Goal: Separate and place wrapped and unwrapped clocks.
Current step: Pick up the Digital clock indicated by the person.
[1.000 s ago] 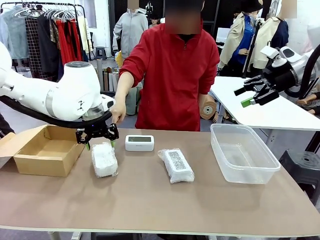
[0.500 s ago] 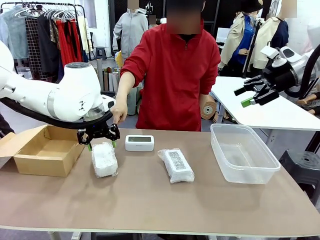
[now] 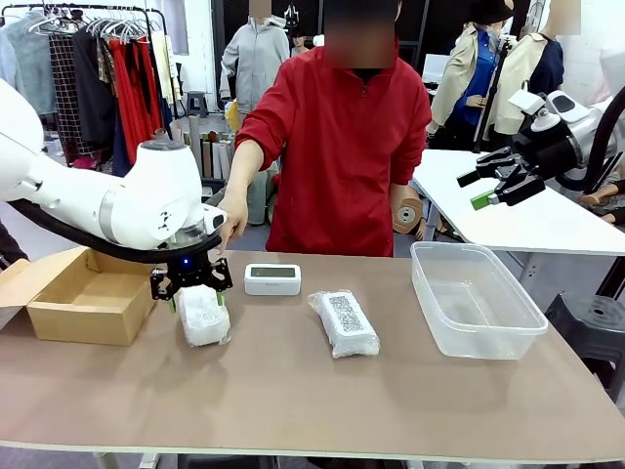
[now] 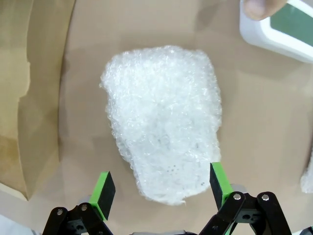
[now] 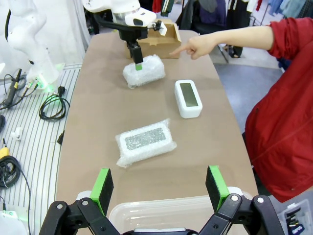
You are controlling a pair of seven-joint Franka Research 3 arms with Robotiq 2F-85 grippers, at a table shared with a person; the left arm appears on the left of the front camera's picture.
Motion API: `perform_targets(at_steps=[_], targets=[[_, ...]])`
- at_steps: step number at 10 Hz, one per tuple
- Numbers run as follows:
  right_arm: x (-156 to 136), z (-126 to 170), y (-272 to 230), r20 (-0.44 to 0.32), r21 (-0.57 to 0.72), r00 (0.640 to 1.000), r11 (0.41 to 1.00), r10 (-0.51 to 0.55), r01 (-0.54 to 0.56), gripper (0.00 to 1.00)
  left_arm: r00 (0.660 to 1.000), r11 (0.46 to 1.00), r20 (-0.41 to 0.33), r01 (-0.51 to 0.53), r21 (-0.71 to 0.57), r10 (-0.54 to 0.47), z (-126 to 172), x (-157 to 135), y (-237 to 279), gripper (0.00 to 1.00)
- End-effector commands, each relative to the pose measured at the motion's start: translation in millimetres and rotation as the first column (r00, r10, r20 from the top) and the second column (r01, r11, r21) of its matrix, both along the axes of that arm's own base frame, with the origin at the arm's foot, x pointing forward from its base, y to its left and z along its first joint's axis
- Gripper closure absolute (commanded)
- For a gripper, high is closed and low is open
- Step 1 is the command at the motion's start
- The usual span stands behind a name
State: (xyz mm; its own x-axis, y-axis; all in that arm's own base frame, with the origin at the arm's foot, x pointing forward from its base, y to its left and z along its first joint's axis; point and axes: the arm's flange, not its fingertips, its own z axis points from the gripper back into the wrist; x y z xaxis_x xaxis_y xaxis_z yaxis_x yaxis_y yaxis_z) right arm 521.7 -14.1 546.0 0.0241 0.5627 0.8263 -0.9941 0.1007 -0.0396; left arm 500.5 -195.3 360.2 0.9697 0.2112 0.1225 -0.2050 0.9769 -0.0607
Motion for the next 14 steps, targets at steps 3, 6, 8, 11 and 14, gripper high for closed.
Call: perform_targets(at_steps=[3, 6, 8, 11, 14], targets=[[-0.5, 1.2, 0.0, 0.003, 0.001, 1.0, 1.0, -0.001, 0.001, 0.0, 0.999, 0.999, -0.007, -0.031, 0.032, 0.031, -15.3, 7.3, -15.8, 0.0], [-0.5, 1.2, 0.0, 0.003, 0.001, 1.0, 1.0, -0.001, 0.001, 0.0, 0.996, 0.996, 0.003, -0.094, 0.0, 0.094, -19.5, 16.4, -13.5, 0.0], [-0.5, 1.2, 0.0, 0.003, 0.001, 1.0, 1.0, -0.001, 0.001, 0.0, 0.991, 0.992, -0.012, -0.13, 0.002, 0.13, -22.9, 24.0, -9.7, 0.0], [-0.5, 1.2, 0.0, 0.003, 0.001, 1.0, 1.0, -0.001, 0.001, 0.0, 0.99, 0.992, -0.05, -0.13, 0.002, 0.13, -30.0, 28.3, -11.9, 0.0], [-0.5, 1.2, 0.0, 0.003, 0.001, 1.0, 1.0, -0.001, 0.001, 0.0, 0.994, 0.994, -0.027, -0.107, 0.023, 0.108, -34.0, 28.1, -13.9, 0.37]])
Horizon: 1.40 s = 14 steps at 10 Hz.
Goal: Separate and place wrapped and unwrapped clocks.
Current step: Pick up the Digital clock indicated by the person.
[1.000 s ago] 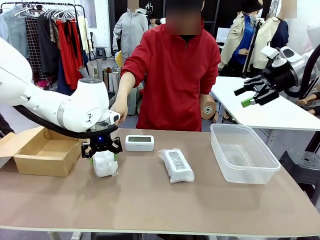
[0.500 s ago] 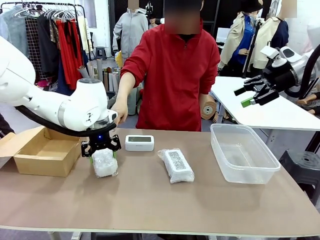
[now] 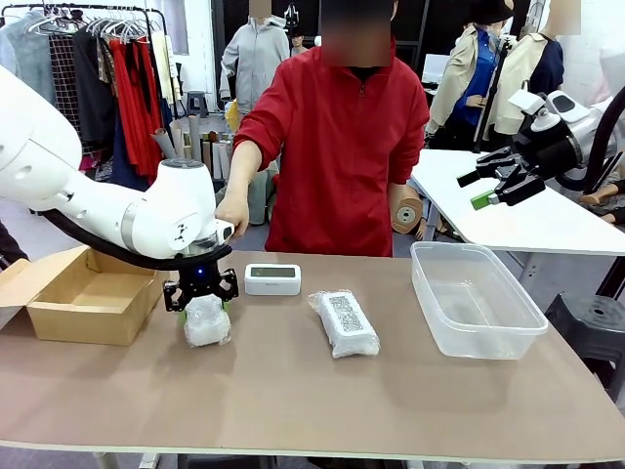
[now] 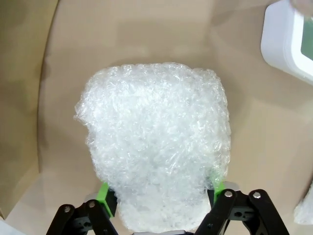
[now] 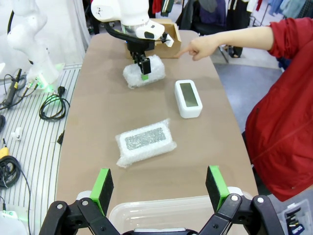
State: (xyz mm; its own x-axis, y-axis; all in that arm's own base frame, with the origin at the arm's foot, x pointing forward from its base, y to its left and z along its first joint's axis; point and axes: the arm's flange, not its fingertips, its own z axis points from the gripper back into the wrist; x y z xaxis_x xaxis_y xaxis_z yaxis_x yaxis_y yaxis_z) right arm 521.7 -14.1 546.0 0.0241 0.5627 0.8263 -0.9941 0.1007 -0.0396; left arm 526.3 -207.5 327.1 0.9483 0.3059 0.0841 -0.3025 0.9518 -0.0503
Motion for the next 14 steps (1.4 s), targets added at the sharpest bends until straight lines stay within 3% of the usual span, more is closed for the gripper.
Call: perform_targets(at_steps=[1, 3, 4, 12, 14], targets=[[-0.5, 1.2, 0.0, 0.003, 0.001, 1.0, 1.0, -0.001, 0.001, 0.0, 1.0, 1.0, 0.017, -0.011, 0.021, 0.011, 4.1, 0.1, -0.2, 0.57], [-0.5, 1.2, 0.0, 0.003, 0.001, 1.0, 1.0, -0.001, 0.001, 0.0, 1.0, 1.0, 0.028, -0.002, 0.017, 0.002, 16.6, -6.0, 0.0, 0.97], [-0.5, 1.2, 0.0, 0.003, 0.001, 1.0, 1.0, -0.001, 0.001, 0.0, 1.0, 0.999, 0.022, 0.017, 0.032, -0.018, 27.1, -10.2, 0.5, 1.0], [-0.5, 1.2, 0.0, 0.003, 0.001, 1.0, 1.0, -0.001, 0.001, 0.0, 0.968, 0.983, 0.194, 0.141, 0.116, -0.161, 144.1, -61.6, -6.0, 1.0], [-0.5, 1.2, 0.0, 0.003, 0.001, 1.0, 1.0, -0.001, 0.001, 0.0, 0.968, 0.98, 0.179, 0.156, 0.124, -0.177, 169.4, -64.9, -13.3, 1.0]])
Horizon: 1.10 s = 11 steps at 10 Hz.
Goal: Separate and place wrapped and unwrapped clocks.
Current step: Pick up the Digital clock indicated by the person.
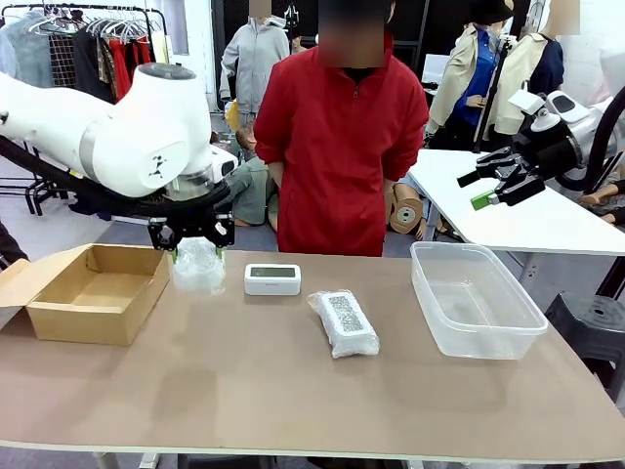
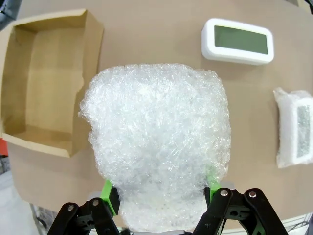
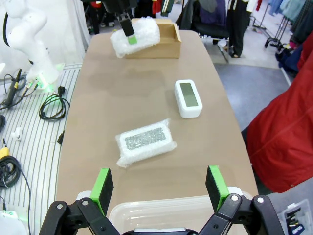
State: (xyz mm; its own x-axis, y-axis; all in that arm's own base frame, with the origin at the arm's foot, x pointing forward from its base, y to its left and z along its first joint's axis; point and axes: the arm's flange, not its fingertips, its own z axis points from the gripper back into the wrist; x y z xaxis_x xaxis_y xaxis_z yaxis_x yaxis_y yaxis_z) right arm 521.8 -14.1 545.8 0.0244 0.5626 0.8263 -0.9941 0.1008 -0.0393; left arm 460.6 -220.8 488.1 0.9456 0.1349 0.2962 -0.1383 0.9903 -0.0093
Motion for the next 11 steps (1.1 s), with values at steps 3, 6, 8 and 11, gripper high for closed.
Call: perform_targets(at_steps=[3, 6, 8, 11], targets=[[-0.6, 1.4, 0.0, 0.004, 0.001, 1.0, 1.0, -0.001, 0.001, 0.0, 0.998, 0.997, 0.017, 0.053, 0.061, -0.054, 43.1, -3.0, -11.0, 1.0], [-0.6, 1.4, 0.0, 0.004, 0.001, 1.0, 1.0, -0.001, 0.001, 0.0, 0.997, 0.996, 0.033, 0.072, 0.059, -0.074, 53.0, -2.0, -15.2, 1.0], [-0.6, 1.4, 0.0, 0.004, 0.001, 1.0, 1.0, -0.001, 0.001, 0.0, 0.998, 0.997, 0.023, 0.064, 0.033, -0.065, 53.0, -5.2, -18.9, 1.0], [-0.6, 1.4, 0.0, 0.004, 0.001, 1.0, 1.0, -0.001, 0.001, 0.0, 0.998, 0.997, 0.023, 0.064, 0.033, -0.065, 53.0, -5.2, -18.9, 1.0]])
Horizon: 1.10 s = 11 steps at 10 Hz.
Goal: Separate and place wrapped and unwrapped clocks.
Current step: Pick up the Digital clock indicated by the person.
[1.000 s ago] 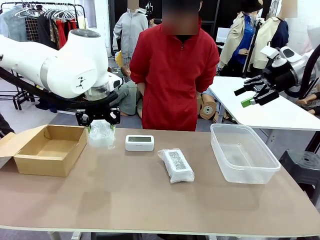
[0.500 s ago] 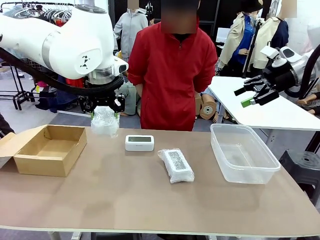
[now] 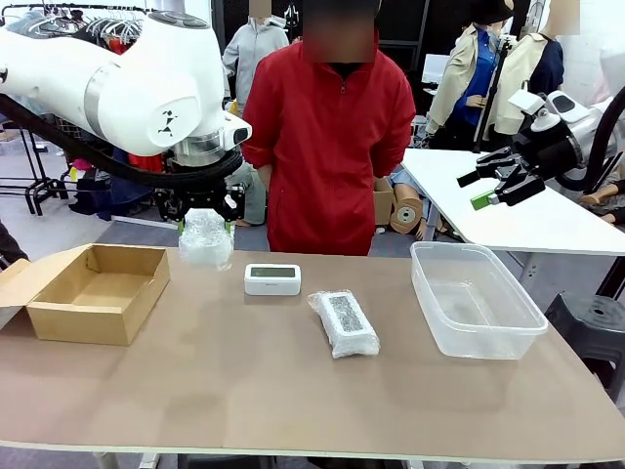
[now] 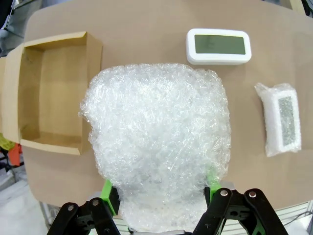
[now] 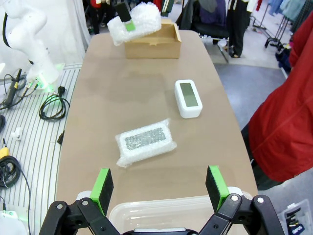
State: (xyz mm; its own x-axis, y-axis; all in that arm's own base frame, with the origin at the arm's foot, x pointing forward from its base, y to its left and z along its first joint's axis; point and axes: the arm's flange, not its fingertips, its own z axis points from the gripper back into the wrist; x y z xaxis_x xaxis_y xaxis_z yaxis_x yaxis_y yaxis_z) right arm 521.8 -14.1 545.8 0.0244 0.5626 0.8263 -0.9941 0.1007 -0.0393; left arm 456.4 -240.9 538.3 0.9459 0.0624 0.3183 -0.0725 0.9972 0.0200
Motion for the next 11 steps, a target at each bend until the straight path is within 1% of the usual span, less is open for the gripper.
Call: perform_targets(at_steps=[1, 3, 4, 5, 6, 7, 9, 10, 11], targets=[[-0.6, 1.4, 0.0, 0.004, 0.001, 1.0, 1.0, -0.001, 0.001, 0.0, 1.0, 1.0, 0.004, -0.002, 0.0, 0.002, 2.7, -1.0, 1.2, 1.0], [-0.6, 1.4, 0.0, 0.004, 0.001, 1.0, 1.0, -0.001, 0.001, 0.0, 1.0, 1.0, 0.0, 0.0, 0.0, 0.0, 0.0, -0.1, -0.2, 1.0], [-0.6, 1.4, 0.0, 0.004, 0.001, 1.0, 1.0, -0.001, 0.001, 0.0, 0.999, 0.999, -0.004, 0.053, 0.007, -0.053, 14.0, -0.7, -5.1, 1.0], [-0.6, 1.4, 0.0, 0.004, 0.001, 1.0, 1.0, -0.001, 0.001, 0.0, 0.995, 0.995, -0.03, 0.1, 0.012, -0.099, 23.8, 0.5, -8.7, 1.0], [-0.6, 1.4, 0.0, 0.004, 0.001, 1.0, 1.0, -0.001, 0.001, 0.0, 0.987, 0.99, -0.073, 0.141, 0.012, -0.14, 29.8, 3.5, -11.0, 1.0], [-0.6, 1.4, 0.0, 0.004, 0.001, 1.0, 1.0, -0.001, 0.001, 0.0, 0.981, 0.985, -0.091, 0.171, -0.005, -0.17, 35.2, 4.3, -14.5, 1.0], [-0.6, 1.4, 0.0, 0.004, 0.001, 1.0, 1.0, -0.001, 0.001, 0.0, 0.97, 0.975, -0.099, 0.221, -0.026, -0.223, 47.3, 3.8, -20.7, 1.0], [-0.6, 1.4, 0.0, 0.004, 0.001, 1.0, 1.0, -0.001, 0.001, 0.0, 0.971, 0.975, -0.078, 0.223, -0.025, -0.224, 51.6, 4.5, -21.8, 1.0], [-0.6, 1.4, 0.0, 0.004, 0.001, 1.0, 1.0, -0.001, 0.001, 0.0, 0.966, 0.968, -0.072, 0.248, -0.028, -0.25, 54.6, 4.2, -21.7, 1.0]])
